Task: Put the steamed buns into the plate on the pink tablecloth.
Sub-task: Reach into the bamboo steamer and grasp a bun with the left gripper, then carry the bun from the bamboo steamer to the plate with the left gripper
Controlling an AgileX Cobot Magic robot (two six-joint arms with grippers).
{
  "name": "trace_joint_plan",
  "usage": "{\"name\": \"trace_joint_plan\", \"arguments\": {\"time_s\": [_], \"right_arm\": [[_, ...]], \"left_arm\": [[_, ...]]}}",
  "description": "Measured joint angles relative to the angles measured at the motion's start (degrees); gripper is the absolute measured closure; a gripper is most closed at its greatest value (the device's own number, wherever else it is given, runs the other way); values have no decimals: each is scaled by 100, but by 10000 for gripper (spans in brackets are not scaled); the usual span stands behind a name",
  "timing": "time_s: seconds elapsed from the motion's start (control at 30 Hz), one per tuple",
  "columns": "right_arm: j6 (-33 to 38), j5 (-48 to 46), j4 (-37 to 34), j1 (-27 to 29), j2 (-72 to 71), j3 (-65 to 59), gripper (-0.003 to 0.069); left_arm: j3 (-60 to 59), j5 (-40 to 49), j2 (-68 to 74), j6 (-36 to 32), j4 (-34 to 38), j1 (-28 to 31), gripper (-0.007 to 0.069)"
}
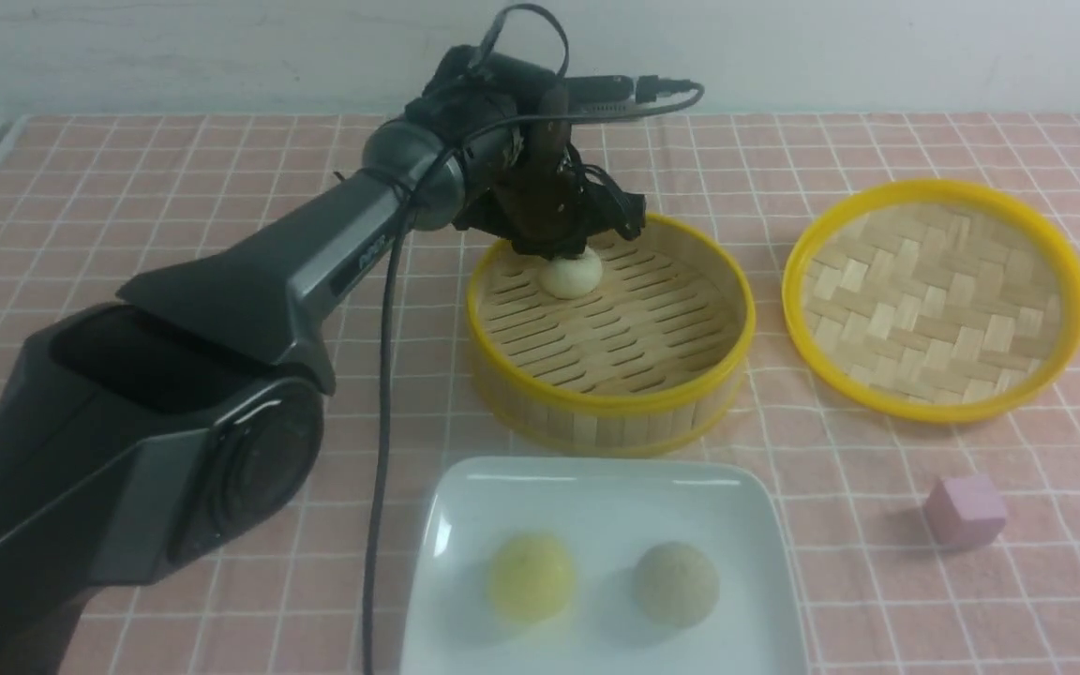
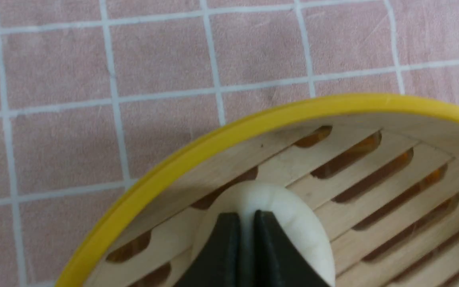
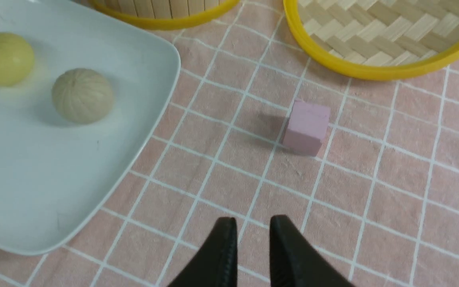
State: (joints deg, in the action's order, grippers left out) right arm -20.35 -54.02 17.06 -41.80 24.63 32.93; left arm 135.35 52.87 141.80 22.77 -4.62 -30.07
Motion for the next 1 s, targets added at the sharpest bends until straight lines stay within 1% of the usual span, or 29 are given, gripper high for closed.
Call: {"name": "trace_joint_plan", "arguments": {"time_s": [0.07,0.1,0.17,0.23,0.27,0.3,0.37,0.47,0.53,0.6,0.63,0.67,0.7,0.73,0.83,0.9,0.93,1.0], "right_arm": [[0,87,0,0,0,0,542],[0,90,0,0,0,0,542],[0,94,0,0,0,0,539],[0,94,0,0,0,0,538],[0,94,0,0,0,0,536],[0,94,0,0,0,0,536],[0,94,0,0,0,0,534],[0,125,21,0,0,0,533],[0,158,22,0,0,0,533],[0,228,22,0,0,0,532],[0,231,22,0,0,0,531],[0,242,22,0,0,0,531],[0,242,22,0,0,0,531],[-6,245,15,0,0,0,530],[-12,250,-9,0,0,-7,528],[-16,266,-9,0,0,-14,526],[-16,274,-15,0,0,-16,526],[-16,280,-15,0,0,-21,526]], "left_arm": [[51,363,-137,-173,183,0,596],[51,405,-158,-195,183,0,596],[136,1066,-516,-554,462,-6,596],[199,1318,-754,-725,581,-6,596],[279,1615,-1167,-948,670,-6,596],[279,1640,-1223,-973,675,-6,596],[347,1812,-1943,-1274,669,-6,596],[313,1833,-2777,-1446,656,-6,596],[41,1833,-3291,-1469,706,-6,596],[-561,1833,-3794,-1469,907,-17,596],[-641,1833,-3844,-1469,933,-21,596],[-1485,1835,-4262,-1489,1144,-96,596],[-1591,1835,-4306,-1500,1171,-125,596],[-2625,1833,-4648,-1557,1341,-311,596],[-4260,1706,-4998,-1578,1498,-827,596],[-5482,1070,-5117,-1474,1618,-1278,596],[-5920,720,-5124,-1408,1662,-1415,596],[-6921,-232,-5080,-1243,1728,-1862,596]]}}
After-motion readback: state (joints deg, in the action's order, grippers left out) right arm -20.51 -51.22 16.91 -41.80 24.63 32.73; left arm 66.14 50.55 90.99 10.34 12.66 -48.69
